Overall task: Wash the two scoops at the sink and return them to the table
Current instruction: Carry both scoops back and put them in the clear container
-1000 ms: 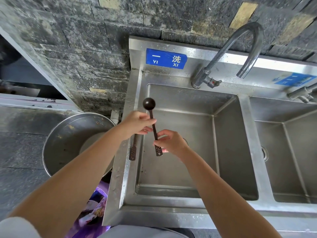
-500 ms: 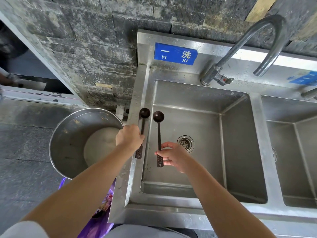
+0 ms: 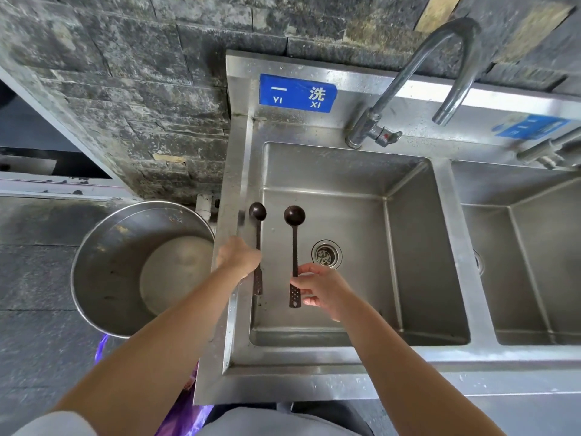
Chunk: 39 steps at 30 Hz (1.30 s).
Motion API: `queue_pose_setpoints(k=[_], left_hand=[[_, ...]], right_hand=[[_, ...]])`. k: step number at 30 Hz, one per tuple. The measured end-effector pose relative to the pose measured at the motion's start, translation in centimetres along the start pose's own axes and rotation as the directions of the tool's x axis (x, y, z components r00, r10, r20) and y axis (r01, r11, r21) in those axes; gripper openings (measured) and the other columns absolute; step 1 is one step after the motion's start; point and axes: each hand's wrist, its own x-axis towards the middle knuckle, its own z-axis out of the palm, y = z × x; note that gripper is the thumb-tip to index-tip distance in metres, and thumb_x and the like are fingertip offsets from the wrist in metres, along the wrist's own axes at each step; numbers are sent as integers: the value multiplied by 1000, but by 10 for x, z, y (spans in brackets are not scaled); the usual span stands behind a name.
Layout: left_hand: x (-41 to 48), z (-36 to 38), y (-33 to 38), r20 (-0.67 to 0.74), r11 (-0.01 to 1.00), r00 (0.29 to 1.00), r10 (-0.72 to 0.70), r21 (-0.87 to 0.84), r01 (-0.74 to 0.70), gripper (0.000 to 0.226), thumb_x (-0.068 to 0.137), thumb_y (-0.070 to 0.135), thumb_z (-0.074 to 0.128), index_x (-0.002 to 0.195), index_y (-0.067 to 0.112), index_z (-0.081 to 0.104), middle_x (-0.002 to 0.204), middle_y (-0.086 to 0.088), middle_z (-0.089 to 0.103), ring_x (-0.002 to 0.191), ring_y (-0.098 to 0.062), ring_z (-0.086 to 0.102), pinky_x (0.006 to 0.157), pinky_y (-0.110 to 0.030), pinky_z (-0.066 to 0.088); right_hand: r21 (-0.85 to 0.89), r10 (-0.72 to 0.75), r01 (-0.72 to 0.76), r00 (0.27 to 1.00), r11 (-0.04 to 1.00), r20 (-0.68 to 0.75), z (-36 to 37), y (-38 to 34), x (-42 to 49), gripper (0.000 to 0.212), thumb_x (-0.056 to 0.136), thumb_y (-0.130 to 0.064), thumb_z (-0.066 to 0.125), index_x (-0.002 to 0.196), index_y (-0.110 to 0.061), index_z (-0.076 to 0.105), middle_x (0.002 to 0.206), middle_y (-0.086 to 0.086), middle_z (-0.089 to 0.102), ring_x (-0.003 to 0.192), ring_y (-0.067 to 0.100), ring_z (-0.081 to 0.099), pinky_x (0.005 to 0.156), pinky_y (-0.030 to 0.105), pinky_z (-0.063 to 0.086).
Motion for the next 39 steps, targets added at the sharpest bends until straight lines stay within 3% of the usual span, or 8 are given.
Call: queue_pose_setpoints(k=[3,6,9,14,22,26,31,39], left_hand=[[-19,9,7,276,956,957,-93,-244,163,2,91,4,60,91,5,59,73,-9,55,57,-17,54,48,-26,49],[-46,28,12,393,960,920,-4,-255,113,11,93,5,60,103,10,60,97,-11,68,81,-26,71,53,-31,57],[-74,56,19,478,960,876,67,-269,73,11,94,3,58,104,6,59,98,-17,73,77,-29,73,50,-31,57],[-126,112,34,637,973,755,157,-231,-7,16,92,0,60,104,10,61,98,-18,75,84,-34,74,62,-38,60],[-233,207,41,790,971,572,219,-120,-205,33,88,-11,59,109,13,61,98,-12,75,75,-27,74,62,-38,60],[-291,254,33,840,942,493,228,-64,-328,34,89,-12,57,112,14,57,106,-14,72,86,-33,71,88,-49,56],[-358,314,12,905,902,388,177,9,-432,36,89,-13,56,115,11,58,101,-11,74,75,-26,75,55,-32,58],[-454,399,-30,977,778,214,1,134,-614,31,87,-9,62,113,9,61,109,-17,73,91,-34,73,67,-39,61]], right_hand=[[41,18,-17,999,999,-43,-16,9,-14,19,79,-6,78,97,-11,75,84,7,73,68,17,59,55,26,48],[104,18,-11,998,995,-66,-37,24,-32,29,77,-6,80,105,-9,74,100,13,76,80,23,66,64,31,54],[184,-4,21,996,983,-94,-64,46,-55,31,76,-6,81,107,-9,73,99,12,77,92,28,73,82,39,59],[322,-66,132,976,937,-209,-115,101,-109,33,78,1,78,110,-6,72,96,15,77,89,29,74,79,40,59],[444,-71,256,917,859,-392,-166,216,-214,24,84,8,66,107,1,69,78,15,73,68,23,72,72,37,63],[502,-43,317,875,805,-482,-178,280,-259,28,84,9,67,111,2,67,93,22,70,86,32,70,89,48,58],[571,-9,414,815,709,-580,-186,364,-318,19,83,10,68,92,-7,70,84,13,75,76,25,73,83,41,60],[677,161,548,707,491,-689,-172,478,-407,27,82,6,71,108,-2,67,95,14,75,86,27,74,73,35,60]])
